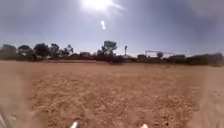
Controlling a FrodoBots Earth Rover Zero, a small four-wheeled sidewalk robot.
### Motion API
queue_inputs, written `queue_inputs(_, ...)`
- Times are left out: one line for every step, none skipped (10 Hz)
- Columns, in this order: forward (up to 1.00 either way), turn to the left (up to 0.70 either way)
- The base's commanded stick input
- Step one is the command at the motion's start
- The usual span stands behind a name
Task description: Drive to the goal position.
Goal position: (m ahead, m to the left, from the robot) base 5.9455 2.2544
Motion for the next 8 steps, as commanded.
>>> queue_inputs(0.45, 0.0)
queue_inputs(0.45, 0.0)
queue_inputs(0.45, 0.0)
queue_inputs(0.45, 0.0)
queue_inputs(0.45, 0.0)
queue_inputs(0.45, 0.0)
queue_inputs(0.45, 0.0)
queue_inputs(0.45, 0.0)
